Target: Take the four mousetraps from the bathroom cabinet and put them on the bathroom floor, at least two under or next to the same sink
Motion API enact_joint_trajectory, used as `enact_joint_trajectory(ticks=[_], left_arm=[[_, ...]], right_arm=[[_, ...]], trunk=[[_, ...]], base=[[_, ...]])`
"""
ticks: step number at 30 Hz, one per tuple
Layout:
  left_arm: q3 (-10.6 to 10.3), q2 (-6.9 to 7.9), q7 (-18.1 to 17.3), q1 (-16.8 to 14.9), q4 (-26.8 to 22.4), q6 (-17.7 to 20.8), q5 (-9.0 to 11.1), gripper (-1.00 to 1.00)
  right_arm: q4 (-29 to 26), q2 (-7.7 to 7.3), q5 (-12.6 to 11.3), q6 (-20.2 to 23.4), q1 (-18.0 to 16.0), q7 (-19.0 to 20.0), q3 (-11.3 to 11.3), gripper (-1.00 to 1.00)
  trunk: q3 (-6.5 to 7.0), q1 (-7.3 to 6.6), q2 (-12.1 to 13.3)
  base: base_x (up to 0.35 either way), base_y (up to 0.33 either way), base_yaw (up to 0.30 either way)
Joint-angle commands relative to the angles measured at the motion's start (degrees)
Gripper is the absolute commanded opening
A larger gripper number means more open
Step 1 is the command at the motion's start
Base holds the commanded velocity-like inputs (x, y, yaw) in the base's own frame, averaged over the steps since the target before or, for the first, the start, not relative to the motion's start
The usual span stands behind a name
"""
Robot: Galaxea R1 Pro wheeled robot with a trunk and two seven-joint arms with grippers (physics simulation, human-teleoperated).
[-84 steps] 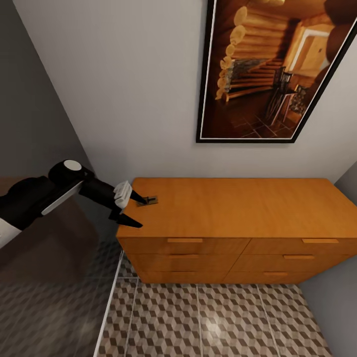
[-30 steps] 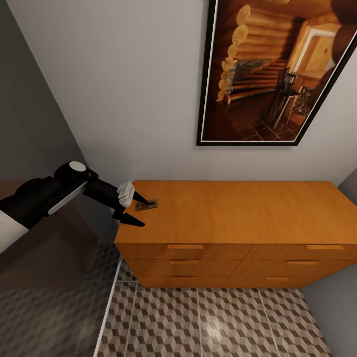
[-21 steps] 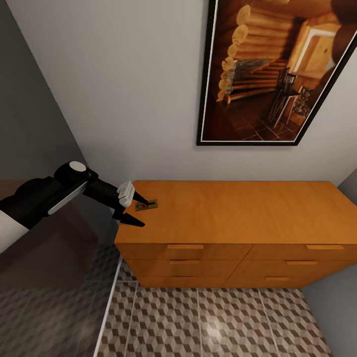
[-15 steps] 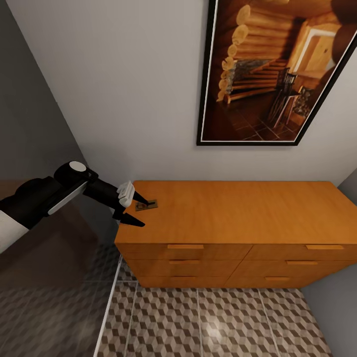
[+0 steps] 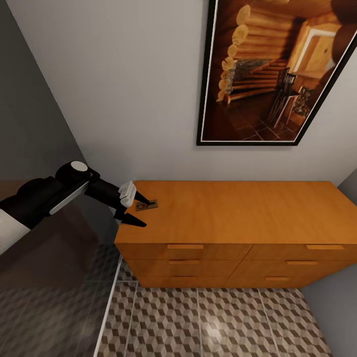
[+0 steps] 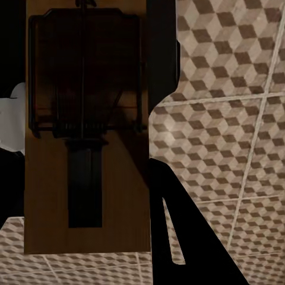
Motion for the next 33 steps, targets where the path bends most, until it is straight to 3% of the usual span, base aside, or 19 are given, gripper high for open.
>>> enact_joint_trajectory(ticks=[1, 5, 12, 24, 29, 33], left_arm=[[-0.6, 0.39, 0.4, 0.2, 0.2, 0.9, 0.2, 1.0], [-1.3, 1.55, 0.6, 0.8, 0.2, 0.8, -0.2, 1.0], [-3.0, 2.0, 0.6, 1.0, 1.5, 0.7, -1.9, 1.0], [-6.9, 1.91, 0.6, 1.1, 1.7, 0.8, -5.7, 1.0], [-8.5, 1.9, 0.6, 1.1, 1.7, 0.8, -5.7, 1.0], [-8.5, 1.9, 0.6, 1.1, 1.8, 1.0, -5.7, 1.0]], right_arm=[[-0.3, 0.33, -0.4, -0.5, 0.0, 0.3, 0.8, -1.0], [-1.6, 1.63, -0.4, -0.8, 0.0, 0.4, 0.8, -1.0], [-3.9, 3.12, -0.3, -2.4, 0.0, 0.3, 0.9, -1.0], [-4.6, 3.44, -0.3, -6.2, 0.0, 0.2, 1.0, -1.0], [-4.6, 3.51, -0.3, -7.8, 0.0, 0.2, 1.1, -1.0], [-4.6, 3.56, -0.3, -8.3, 0.0, 0.2, 1.1, -1.0]], trunk=[[-0.1, 0.03, -0.1], [-0.1, 0.03, -0.1], [-0.1, 0.03, -0.1], [-0.14, 0.03, -0.1], [-0.14, 0.03, -0.1], [-0.14, 0.03, -0.1]], base=[[0.0, 0.0, 0.0], [0.0, 0.0, 0.0], [0.0, 0.0, 0.0], [0.0, 0.0, 0.0], [0.016, 0.0, 0.0], [0.102, 0.0, 0.0]])
